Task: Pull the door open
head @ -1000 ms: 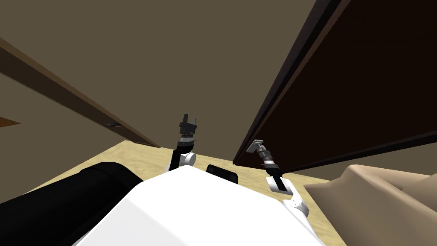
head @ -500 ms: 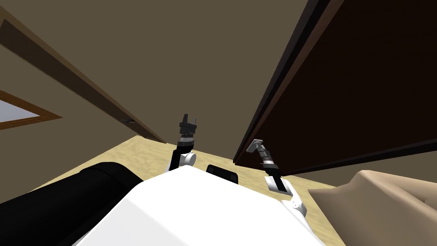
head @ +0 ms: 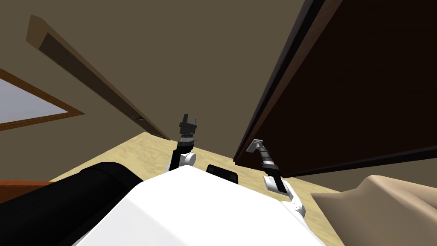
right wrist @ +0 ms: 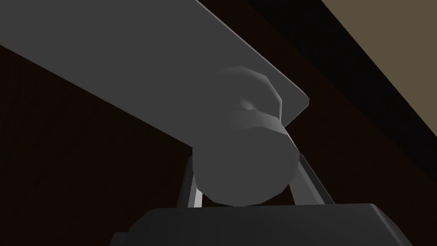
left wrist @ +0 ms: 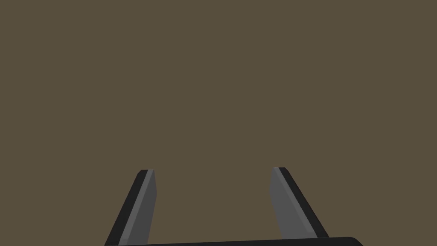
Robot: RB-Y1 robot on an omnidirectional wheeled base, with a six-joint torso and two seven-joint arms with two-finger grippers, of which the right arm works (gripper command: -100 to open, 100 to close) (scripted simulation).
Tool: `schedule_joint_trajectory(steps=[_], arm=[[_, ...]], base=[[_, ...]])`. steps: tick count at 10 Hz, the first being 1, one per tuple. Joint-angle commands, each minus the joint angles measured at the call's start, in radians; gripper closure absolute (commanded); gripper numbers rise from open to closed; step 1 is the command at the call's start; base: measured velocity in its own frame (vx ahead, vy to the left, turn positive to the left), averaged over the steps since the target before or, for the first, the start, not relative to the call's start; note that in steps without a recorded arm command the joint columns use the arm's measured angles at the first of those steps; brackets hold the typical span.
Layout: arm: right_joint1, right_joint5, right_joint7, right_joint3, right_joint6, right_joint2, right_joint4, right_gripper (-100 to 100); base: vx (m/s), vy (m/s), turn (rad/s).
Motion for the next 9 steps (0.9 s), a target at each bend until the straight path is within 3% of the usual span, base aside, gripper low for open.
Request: schedule_joint_trajectory(steps=[1, 2, 9], arm=[[0.006, -0.050, -0.050, 0.029, -0.004, 0.010, -0.028, 100], [0.006, -0.064, -0.050, 0.029, -0.004, 0.010, -0.028, 100], [0.029, -0.279, -0.205, 0.081, -0.008, 0.017, -0.070, 100]], base=[[-0.081, -0.061, 0.134], [-0.058, -0.052, 0.070], [-0.063, -0.049, 0.101]])
